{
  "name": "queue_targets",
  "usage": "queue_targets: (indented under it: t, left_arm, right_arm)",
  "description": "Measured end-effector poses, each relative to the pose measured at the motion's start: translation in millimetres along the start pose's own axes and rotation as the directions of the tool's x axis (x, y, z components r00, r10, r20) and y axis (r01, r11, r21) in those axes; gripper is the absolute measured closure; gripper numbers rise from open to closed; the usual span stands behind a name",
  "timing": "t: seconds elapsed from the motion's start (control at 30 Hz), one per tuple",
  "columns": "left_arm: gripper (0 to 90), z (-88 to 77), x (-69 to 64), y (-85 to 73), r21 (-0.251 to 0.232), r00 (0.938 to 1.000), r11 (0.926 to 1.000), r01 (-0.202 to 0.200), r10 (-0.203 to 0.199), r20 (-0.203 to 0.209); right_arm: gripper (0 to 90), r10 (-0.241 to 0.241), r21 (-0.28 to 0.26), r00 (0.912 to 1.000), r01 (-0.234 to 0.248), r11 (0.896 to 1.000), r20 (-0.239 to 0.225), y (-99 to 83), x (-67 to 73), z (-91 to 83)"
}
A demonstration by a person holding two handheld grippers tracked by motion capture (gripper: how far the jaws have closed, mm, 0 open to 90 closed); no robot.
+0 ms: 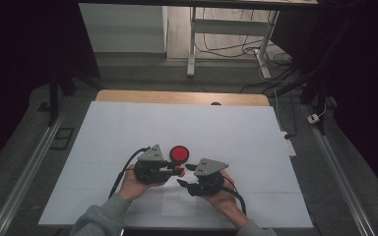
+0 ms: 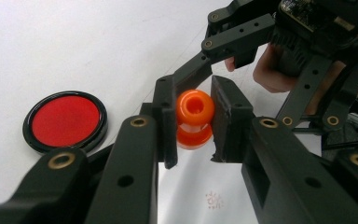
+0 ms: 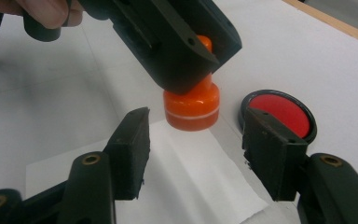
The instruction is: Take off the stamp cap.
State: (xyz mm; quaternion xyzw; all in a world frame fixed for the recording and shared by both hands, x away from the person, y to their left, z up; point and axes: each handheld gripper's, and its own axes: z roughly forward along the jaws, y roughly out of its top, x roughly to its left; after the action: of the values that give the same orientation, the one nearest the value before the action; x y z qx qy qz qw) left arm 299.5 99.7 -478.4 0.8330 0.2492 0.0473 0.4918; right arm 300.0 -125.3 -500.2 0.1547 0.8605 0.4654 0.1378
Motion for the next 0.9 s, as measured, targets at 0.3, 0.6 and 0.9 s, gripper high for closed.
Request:
queue_targets:
  t: [0.3, 0.6, 0.9]
  left_arm:
    - [72.7, -0.6, 0.1, 0.1, -0.003, 1.0, 1.0, 0.0, 0.0, 0.001]
    - [72.7, -0.3, 0.3, -0.1, -0.002, 1.0, 1.0, 0.001, -0.001, 0.003]
    - [72.7, -0.6, 0.4, -0.1, -0.002, 1.0, 1.0, 0.0, 0.0, 0.003]
  right_arm:
    - [45.1, 0.001, 0.01, 1.0, -0.001, 1.0, -0.002, 1.9, 1.3, 4.1]
    - [52.4, 0.002, 0.02, 1.0, -0.002, 1.0, -0.002, 3.2, 1.3, 6.4]
    - [56.7, -0.002, 0.02, 1.0, 0.002, 1.0, -0.001, 3.4, 1.4, 7.1]
